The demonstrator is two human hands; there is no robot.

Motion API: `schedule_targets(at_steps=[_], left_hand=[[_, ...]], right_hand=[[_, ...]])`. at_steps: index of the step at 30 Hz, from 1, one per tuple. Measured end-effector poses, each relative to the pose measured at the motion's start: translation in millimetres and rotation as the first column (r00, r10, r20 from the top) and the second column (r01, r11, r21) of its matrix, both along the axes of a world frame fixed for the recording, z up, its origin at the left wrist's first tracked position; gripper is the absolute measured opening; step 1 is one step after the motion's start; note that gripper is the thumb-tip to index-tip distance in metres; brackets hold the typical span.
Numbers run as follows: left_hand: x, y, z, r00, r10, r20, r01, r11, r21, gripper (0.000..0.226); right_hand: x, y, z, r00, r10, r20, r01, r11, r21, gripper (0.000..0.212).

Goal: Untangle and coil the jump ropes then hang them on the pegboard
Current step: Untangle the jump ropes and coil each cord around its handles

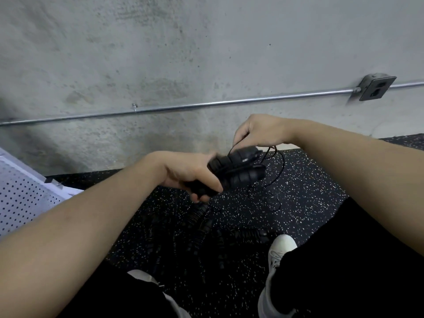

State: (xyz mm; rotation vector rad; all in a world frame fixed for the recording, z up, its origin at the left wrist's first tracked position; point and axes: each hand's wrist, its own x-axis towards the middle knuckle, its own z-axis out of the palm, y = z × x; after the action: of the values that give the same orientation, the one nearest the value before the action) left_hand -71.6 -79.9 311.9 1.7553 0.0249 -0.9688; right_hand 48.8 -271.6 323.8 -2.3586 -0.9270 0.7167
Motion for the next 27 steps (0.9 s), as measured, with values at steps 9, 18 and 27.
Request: schedule_targets(at_steps=[9, 18, 27], left_hand=[[14.1, -7.4, -36.9, 0.985, 0.169, 0.022, -0.169, 0.960, 0.224, 0.034], [29.6, 15.4, -34.9, 0.676, 0.714, -0.181, -0.734, 0.633, -0.247, 0.016], [19.5, 31.5, -10.9, 0.773, 0.634, -0.028, -0.525, 0.613, -0.591, 0.051]], right_hand=[[-28.2, 46.9, 4.3, 0.974, 0.038, 0.222, -0.030, 0.999, -0.038, 0.016], [-54.2, 64.0, 2.9, 0.988, -0.147, 0.051, 0.137, 0.976, 0.169, 0.030], [-42.1, 45.2, 10.8, 0.875, -0.224, -0.428, 0.329, 0.925, 0.188, 0.033]])
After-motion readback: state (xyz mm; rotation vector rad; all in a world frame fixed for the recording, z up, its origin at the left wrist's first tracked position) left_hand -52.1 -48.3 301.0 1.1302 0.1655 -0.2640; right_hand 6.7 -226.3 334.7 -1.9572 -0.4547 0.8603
